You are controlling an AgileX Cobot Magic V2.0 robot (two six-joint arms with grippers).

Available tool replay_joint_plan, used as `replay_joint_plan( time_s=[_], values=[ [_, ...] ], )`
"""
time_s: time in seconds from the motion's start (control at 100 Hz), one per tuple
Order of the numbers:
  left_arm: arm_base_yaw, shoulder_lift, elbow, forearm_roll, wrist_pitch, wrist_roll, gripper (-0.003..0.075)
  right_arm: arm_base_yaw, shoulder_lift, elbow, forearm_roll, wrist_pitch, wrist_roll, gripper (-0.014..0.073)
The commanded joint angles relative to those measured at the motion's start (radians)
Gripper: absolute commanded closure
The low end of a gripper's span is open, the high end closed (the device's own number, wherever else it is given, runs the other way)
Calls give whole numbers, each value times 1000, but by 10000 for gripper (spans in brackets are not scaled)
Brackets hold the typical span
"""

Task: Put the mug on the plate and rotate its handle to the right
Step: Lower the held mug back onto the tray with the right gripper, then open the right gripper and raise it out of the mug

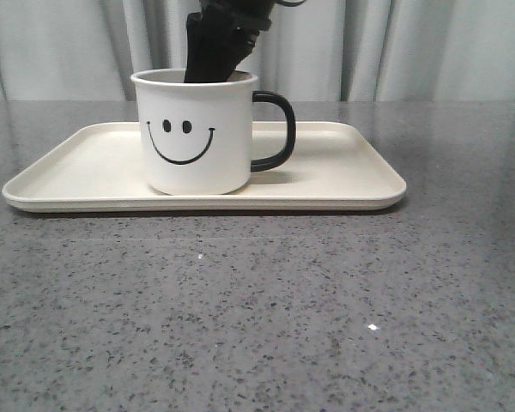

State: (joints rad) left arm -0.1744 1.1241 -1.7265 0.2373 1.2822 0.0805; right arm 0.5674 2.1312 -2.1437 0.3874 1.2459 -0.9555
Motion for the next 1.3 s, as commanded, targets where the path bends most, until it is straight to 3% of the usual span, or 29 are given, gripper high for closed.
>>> replay_joint_plan(
  time_s=[0.0,0.17,0.37,0.86,1.29],
  values=[
    [5,-14,-18,6,-22,-10,740,-5,-61,-23,22,87,-6,459],
    [5,-14,-18,6,-22,-10,740,-5,-62,-23,22,87,-6,452],
    [5,-14,-18,6,-22,-10,740,-5,-63,-58,24,89,-6,368],
    [5,-14,-18,6,-22,-10,740,-5,-112,-104,97,89,-1,368],
    [5,-14,-18,6,-22,-10,740,-6,-315,-104,108,32,62,368]
  ],
)
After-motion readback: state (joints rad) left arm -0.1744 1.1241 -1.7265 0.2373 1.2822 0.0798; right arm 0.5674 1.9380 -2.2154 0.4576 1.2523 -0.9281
